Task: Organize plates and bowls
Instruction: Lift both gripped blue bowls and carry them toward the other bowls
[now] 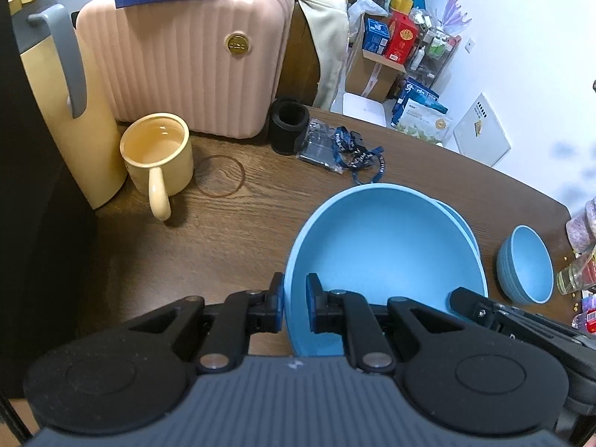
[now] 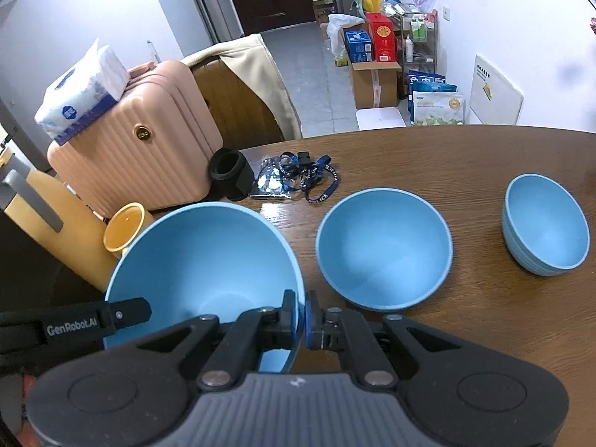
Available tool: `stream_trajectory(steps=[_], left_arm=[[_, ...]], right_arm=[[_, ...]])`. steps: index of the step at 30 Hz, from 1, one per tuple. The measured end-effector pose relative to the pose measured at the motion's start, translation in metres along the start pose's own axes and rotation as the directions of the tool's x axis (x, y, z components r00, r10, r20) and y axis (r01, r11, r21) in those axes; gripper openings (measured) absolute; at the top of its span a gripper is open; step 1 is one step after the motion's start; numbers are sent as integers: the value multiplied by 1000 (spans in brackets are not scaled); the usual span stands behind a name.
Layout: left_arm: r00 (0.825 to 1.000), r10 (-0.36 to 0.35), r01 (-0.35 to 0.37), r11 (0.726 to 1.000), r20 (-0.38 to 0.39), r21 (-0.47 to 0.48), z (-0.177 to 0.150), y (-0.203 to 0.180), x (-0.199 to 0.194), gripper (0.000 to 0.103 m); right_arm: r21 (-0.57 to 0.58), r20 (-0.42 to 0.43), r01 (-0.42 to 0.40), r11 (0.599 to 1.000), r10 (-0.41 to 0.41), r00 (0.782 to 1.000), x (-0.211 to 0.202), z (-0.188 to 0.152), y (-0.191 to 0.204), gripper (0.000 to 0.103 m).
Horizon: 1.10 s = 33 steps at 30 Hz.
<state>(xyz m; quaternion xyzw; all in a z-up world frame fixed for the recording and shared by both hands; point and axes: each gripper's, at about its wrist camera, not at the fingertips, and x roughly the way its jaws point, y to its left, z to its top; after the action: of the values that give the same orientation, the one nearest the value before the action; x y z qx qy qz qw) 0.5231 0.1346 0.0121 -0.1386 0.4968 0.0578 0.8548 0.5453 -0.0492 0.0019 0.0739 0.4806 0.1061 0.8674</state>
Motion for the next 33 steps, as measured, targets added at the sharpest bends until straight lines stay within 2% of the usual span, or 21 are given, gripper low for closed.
stream_trajectory(steps=[7, 16, 24, 33], left_arm=[[1000, 12, -12, 1000, 12, -25, -24, -31, -15, 13], [1000, 9, -9, 1000, 22, -18, -55, -85, -25, 13], [1000, -21, 21, 1000, 10, -3, -82, -137, -21, 13], [998, -48, 49, 998, -32, 29, -116, -190, 1, 13]], right_arm=[[-27, 2, -17, 1000, 17, 1000, -23, -8, -29, 5], [-19, 13, -20, 1000, 21, 1000, -52, -22, -88, 4], [-2, 13, 10, 1000, -10, 1000, -69, -35, -145, 4], [43, -8, 47, 998, -47, 999, -75, -57, -209, 4]])
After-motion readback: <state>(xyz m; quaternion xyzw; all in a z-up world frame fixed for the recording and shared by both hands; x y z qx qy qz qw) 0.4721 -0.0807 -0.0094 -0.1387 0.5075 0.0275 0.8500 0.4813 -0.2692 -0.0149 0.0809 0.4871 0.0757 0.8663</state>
